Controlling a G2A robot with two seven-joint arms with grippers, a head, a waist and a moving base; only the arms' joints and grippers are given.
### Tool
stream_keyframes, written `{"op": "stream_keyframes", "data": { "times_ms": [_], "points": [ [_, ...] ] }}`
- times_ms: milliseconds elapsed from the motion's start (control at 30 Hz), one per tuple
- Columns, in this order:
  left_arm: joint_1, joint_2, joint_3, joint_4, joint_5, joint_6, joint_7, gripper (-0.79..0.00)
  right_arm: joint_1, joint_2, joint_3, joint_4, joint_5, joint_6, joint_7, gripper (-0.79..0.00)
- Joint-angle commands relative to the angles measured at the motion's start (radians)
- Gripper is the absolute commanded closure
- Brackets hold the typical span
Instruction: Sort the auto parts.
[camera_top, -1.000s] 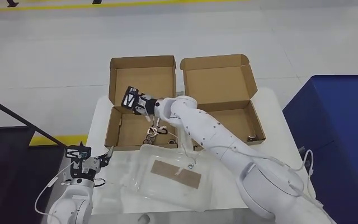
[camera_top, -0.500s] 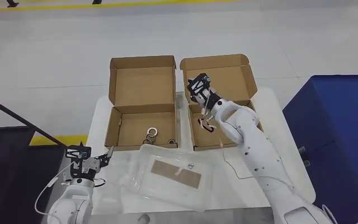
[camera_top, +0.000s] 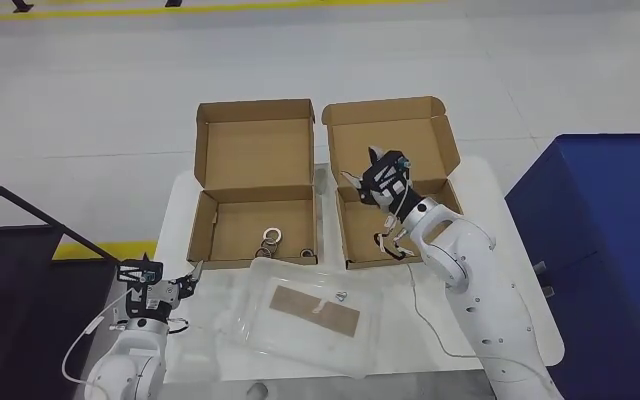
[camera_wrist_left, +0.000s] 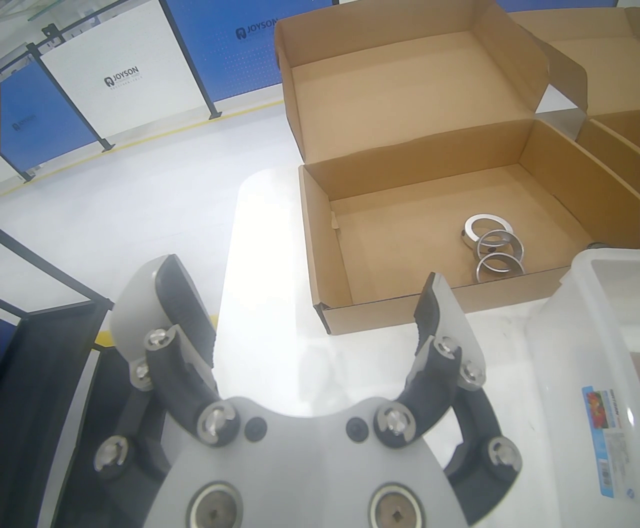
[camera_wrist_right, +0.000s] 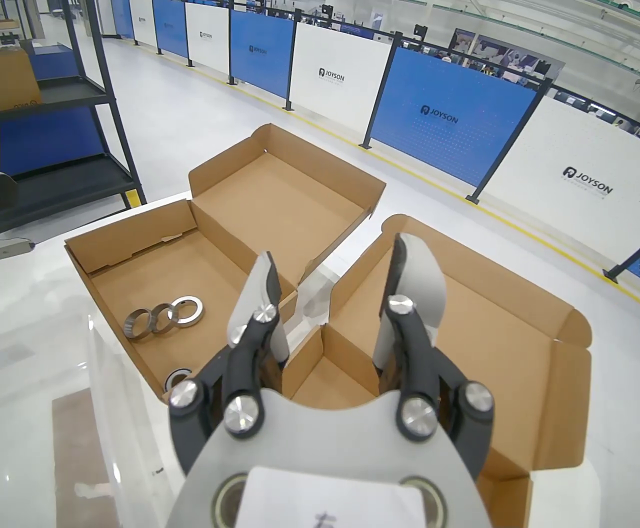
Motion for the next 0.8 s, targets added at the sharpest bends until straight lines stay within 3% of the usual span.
{"op": "stream_keyframes", "data": {
  "times_ms": [0, 100, 133, 233, 333, 467, 500, 633, 767],
  "points": [
    [0.000, 0.000, 0.000, 0.000, 0.000, 0.000, 0.000, -0.785, 0.000, 0.000, 0.000, 0.000, 0.000, 0.000, 0.000, -0.508],
    [0.000, 0.000, 0.000, 0.000, 0.000, 0.000, 0.000, -0.785, 0.000, 0.000, 0.000, 0.000, 0.000, 0.000, 0.000, -0.508],
    [0.004, 0.000, 0.000, -0.016, -0.002, -0.007, 0.003, -0.785, 0.000, 0.000, 0.000, 0.000, 0.000, 0.000, 0.000, -0.785],
    [0.065, -0.004, -0.021, -0.146, -0.021, 0.037, 0.016, -0.785, 0.000, 0.000, 0.000, 0.000, 0.000, 0.000, 0.000, -0.785],
    [0.156, -0.006, -0.057, -0.322, -0.106, 0.024, -0.022, -0.785, 0.000, 0.000, 0.000, 0.000, 0.000, 0.000, 0.000, -0.785],
    [0.258, -0.005, -0.080, -0.534, -0.209, -0.065, -0.153, -0.785, 0.000, 0.000, 0.000, 0.000, 0.000, 0.000, 0.000, -0.785],
    [0.267, -0.004, -0.074, -0.550, -0.209, -0.084, -0.173, -0.785, 0.000, 0.000, 0.000, 0.000, 0.000, 0.000, 0.000, -0.785],
    [0.233, -0.004, 0.058, -0.550, -0.164, -0.152, -0.232, -0.785, 0.000, 0.000, 0.000, 0.000, 0.000, 0.000, 0.000, -0.785],
    [0.136, -0.014, 0.239, -0.550, -0.078, -0.092, -0.363, -0.785, 0.000, 0.000, 0.000, 0.000, 0.000, 0.000, 0.000, -0.785]
  ]
}}
